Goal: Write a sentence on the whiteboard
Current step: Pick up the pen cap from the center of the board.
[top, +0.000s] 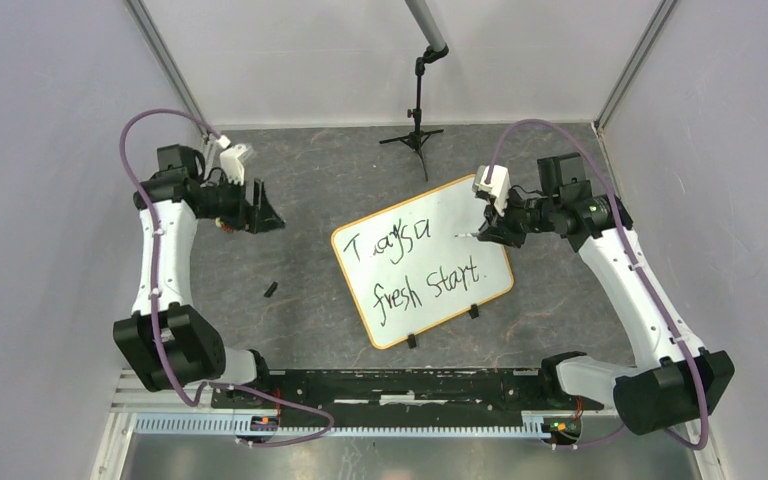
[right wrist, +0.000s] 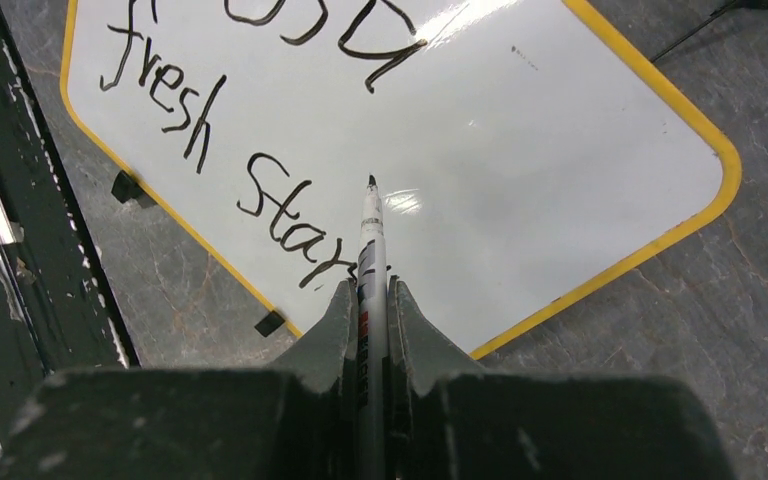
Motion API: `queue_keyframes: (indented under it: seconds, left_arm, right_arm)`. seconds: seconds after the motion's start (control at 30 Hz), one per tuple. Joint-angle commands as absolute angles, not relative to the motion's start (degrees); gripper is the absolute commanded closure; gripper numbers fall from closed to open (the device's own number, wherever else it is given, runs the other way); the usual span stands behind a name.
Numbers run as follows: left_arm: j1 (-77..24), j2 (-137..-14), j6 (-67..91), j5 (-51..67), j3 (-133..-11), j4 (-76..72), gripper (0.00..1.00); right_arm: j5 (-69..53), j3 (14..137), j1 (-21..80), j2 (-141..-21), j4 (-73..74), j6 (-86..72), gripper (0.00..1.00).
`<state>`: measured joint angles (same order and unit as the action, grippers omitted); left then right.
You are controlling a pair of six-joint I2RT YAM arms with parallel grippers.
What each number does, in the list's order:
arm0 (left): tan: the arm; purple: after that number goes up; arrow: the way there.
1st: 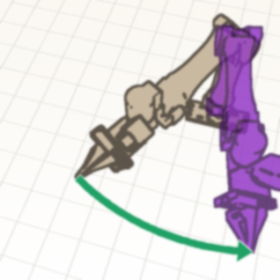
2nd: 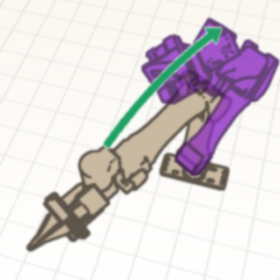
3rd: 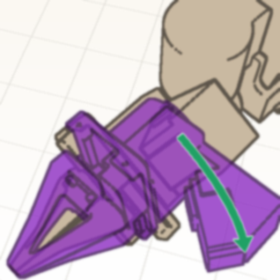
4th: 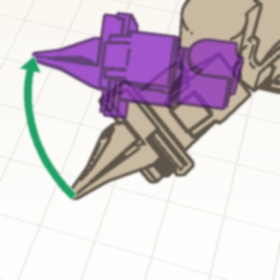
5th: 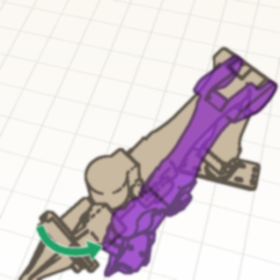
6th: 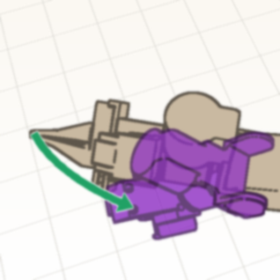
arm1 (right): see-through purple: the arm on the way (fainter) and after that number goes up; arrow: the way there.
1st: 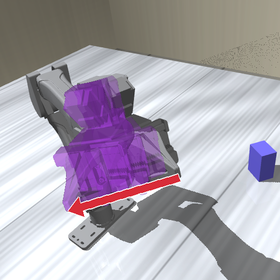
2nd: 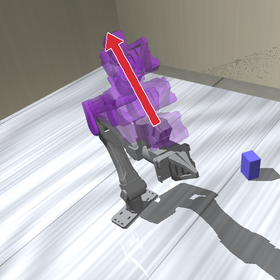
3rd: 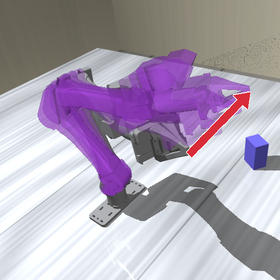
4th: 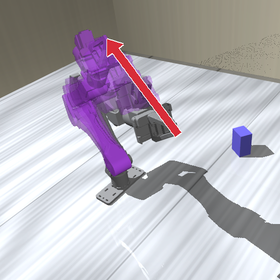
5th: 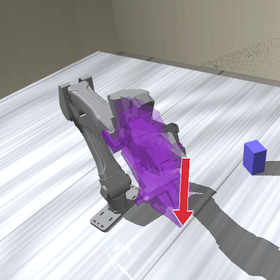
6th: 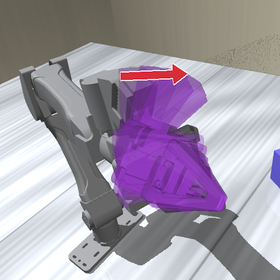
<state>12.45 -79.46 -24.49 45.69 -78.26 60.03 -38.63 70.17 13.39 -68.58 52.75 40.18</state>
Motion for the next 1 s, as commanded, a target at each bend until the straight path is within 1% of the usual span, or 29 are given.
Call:
queue_keyframes:
  seconds: [0.0, 0.07, 0.2, 0.37, 0.47, 0.57, 0.77, 0.97]
  left_arm:
    - [18.24, -78.87, -36.99, 38.05, -72.26, 68.67, 0.19]
    - [20.01, -78.49, -37.84, 34.91, -68.5, 66.58, 0.21]
    - [19.5, -77.62, -39.96, 29.04, -60.27, 60.06, 0.25]
    - [16.16, -79.76, -39.46, 21.01, -56.2, 56.34, 0.26]
    - [15.86, -80.85, -38.33, 19.12, -54.18, 52.95, 0.27]
    - [14.97, -79.91, -38.45, 17.92, -50.22, 48.28, 0.31]
    - [11.52, -79.73, -36.44, 14.39, -45.67, 39.97, 0.43]
    - [7.47, -80.89, -35.92, 11.01, -42.26, 34.55, 0.48]
  right_arm:
    - [-41.46, 71.85, 13.27, -68.77, 46.92, 34.71, 1.0]
    - [-41.85, 71.11, 13.23, -68.56, 45.62, 33.86, 1.0]
    - [-42.8, 70.4, 13.25, -69.03, 44.35, 32.63, 1.0]
    - [-42.52, 70.13, 13.27, -69.18, 44.14, 32.49, 1.0]
    - [-42.54, 69.16, 13.24, -69.0, 43.33, 32.04, 1.0]
    - [-42.54, 68.32, 13.26, -68.82, 42.67, 31.77, 1.0]
    - [-42.11, 68.35, 13.2, -68.95, 42.87, 31.73, 1.0]
    - [-41.59, 68.77, 13.27, -68.84, 43.49, 31.81, 1.0]
